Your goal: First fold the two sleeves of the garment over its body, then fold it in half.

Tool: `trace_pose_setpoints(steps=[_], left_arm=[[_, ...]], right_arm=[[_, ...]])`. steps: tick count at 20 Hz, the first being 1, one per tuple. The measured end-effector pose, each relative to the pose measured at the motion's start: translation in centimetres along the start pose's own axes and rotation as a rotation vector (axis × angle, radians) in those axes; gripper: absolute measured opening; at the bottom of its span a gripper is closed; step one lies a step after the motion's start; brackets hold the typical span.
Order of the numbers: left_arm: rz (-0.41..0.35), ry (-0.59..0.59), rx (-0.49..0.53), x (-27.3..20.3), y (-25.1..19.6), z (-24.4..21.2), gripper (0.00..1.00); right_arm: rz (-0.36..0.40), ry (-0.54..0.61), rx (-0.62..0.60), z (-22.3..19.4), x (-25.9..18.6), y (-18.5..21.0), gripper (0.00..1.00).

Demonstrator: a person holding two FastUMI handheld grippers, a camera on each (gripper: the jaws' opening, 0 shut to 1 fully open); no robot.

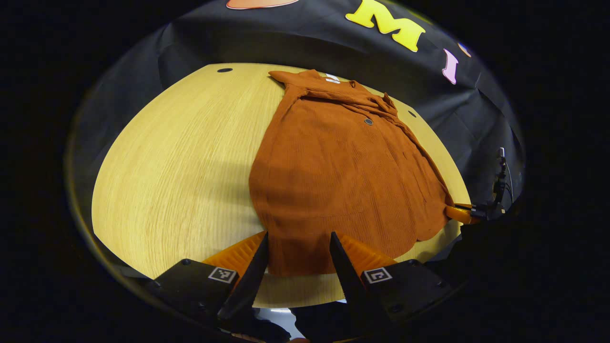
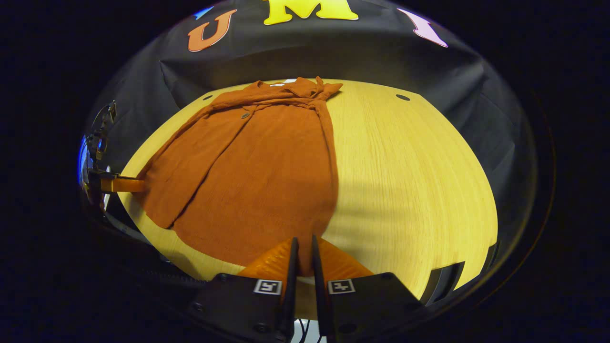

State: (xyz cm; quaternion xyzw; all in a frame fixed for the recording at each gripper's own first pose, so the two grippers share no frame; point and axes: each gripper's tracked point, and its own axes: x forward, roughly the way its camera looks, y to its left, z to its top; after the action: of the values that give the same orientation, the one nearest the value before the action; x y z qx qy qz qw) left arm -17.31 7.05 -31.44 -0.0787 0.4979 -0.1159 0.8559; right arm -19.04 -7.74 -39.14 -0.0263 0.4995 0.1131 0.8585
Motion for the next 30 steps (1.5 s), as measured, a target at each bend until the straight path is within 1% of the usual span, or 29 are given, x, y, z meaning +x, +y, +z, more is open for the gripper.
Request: trace_pose_setpoints(steps=[1,2,3,4,5,7,8,9,12,15,17,20,24,26,28,30], left_arm=[[0.004,0.002,-0.003,0.1,0.2,-0.1,0.83],[0.015,0.0,-0.012,0.4,0.6,0.0,0.76],[0.022,-0.003,-0.025,0.4,1.0,0.0,0.57],[0.022,-0.001,-0.04,0.4,1.2,0.0,0.38],[0.017,-0.001,-0.052,0.3,1.3,0.2,0.22],[0.001,0.002,-0.066,0.2,1.0,0.2,0.08],[-0.009,-0.001,-0.06,-0.1,0.8,0.4,0.06],[-0.019,-0.009,-0.045,-0.4,0.6,0.9,0.04],[-0.035,-0.04,-0.012,-1.1,-0.1,3.2,0.03],[-0.058,-0.103,-0.001,-1.8,-1.0,7.4,0.03],[-0.075,-0.158,0.016,-2.4,-1.7,10.8,0.03],[-0.101,-0.241,0.053,-3.3,-2.7,16.7,0.03],[-0.106,-0.347,0.114,-3.5,-2.7,25.5,0.03],[-0.105,-0.404,0.101,-3.2,-2.5,30.6,0.03],[-0.098,-0.42,0.045,-1.8,-1.9,34.6,0.03],[-0.098,-0.438,0.017,-0.1,-1.6,38.2,0.03]], right_arm=[[0.003,0.002,-0.003,0.1,0.4,0.1,0.2],[0.004,-0.001,-0.001,0.2,0.4,-0.1,0.2],[-0.001,0.002,0.007,0.4,0.0,-0.4,0.2],[0.003,0.008,0.017,0.2,0.6,-0.4,0.07],[0.007,0.01,0.027,0.3,0.5,-0.3,0.07],[0.004,0.0,0.035,0.6,0.3,-0.6,0.07],[0.007,-0.006,0.038,1.1,0.5,-0.6,0.01],[0.007,-0.02,0.039,1.8,0.0,-0.6,0.01],[0.023,-0.072,0.053,4.8,-1.0,-0.7,0.01],[0.036,-0.132,0.062,9.0,-1.8,-1.1,0.01],[0.044,-0.18,0.062,12.4,-2.3,-1.3,0.01],[0.049,-0.246,0.009,17.9,-2.5,-1.6,0.01],[0.06,-0.346,-0.027,27.3,-2.2,-1.8,0.01],[0.056,-0.387,-0.06,32.1,-1.7,-2.0,0.01],[0.044,-0.39,-0.096,35.7,-0.1,-2.3,0.01],[0.051,-0.395,-0.085,39.1,1.9,-2.3,0.01]])
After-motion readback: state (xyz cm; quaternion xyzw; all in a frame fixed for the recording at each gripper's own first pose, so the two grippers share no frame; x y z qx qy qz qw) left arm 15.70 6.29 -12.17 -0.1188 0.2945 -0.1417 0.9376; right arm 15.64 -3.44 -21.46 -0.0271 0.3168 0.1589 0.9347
